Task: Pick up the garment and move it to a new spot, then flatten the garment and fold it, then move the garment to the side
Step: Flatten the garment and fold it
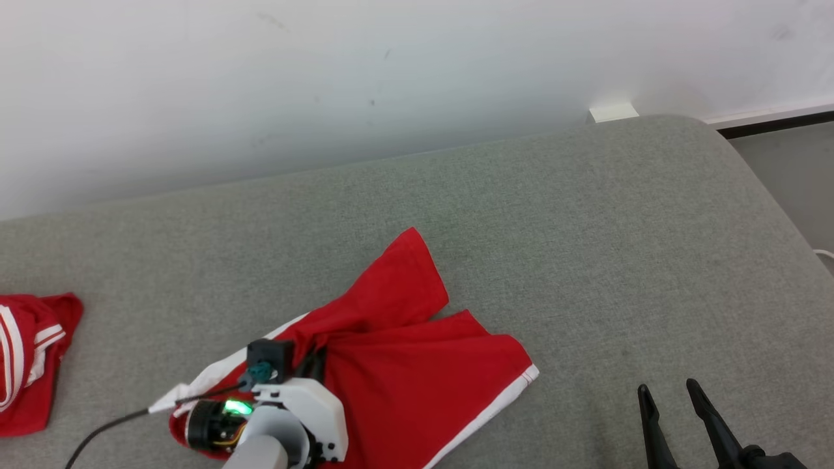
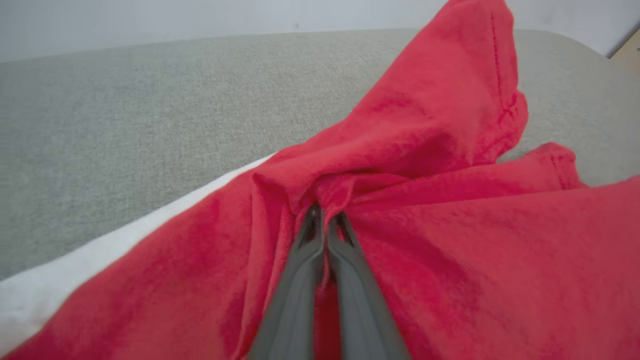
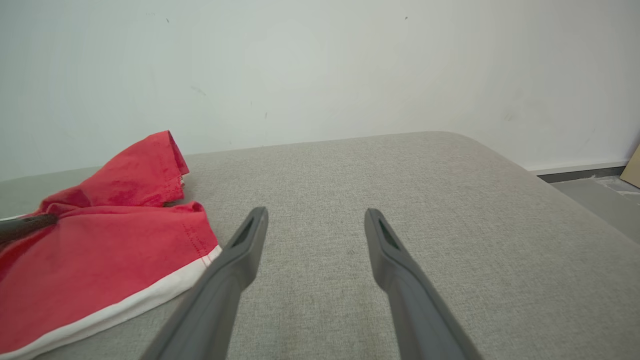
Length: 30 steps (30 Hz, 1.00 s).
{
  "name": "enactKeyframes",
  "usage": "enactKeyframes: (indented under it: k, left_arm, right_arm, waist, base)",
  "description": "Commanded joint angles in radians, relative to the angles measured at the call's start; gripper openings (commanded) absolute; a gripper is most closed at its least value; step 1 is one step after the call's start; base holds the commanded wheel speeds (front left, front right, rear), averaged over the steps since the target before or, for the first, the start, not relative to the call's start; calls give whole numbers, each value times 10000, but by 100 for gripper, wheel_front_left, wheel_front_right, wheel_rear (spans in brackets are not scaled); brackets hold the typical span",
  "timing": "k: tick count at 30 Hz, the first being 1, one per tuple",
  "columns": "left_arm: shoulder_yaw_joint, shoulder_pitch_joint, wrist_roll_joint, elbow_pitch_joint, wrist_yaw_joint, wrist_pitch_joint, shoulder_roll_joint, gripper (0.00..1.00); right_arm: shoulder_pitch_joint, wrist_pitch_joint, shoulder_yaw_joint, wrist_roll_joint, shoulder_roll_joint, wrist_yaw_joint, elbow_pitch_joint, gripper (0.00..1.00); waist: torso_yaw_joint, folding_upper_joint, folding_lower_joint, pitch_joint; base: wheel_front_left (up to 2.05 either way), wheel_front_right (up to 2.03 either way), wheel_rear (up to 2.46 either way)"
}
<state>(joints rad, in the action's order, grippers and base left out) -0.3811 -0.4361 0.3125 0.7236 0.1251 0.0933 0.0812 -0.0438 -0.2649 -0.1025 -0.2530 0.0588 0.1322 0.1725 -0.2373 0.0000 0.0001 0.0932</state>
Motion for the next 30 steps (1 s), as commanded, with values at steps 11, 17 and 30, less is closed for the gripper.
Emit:
enactKeyframes:
  k: [11,17,30]
  left_arm:
    - [773,513,118,-1193,170,1714,28,100]
    - [1433,2320,-248,-3960,157,1709,-43,100]
    - [1776,4971,-1033,-5558,-719,1711,-237,100]
  right_arm:
    - [-297,10,370,101,125,-29,-235,100]
    - [-501,10,782,153,276,-29,-613,100]
    - [-680,11,833,155,329,-29,-469,100]
  waist:
    - [437,0,-1,-562]
    - [943,0,-1,-866]
    - [1806,0,-1,-1177]
  base:
    - [0,0,0]
    - [0,0,0]
    - [0,0,0]
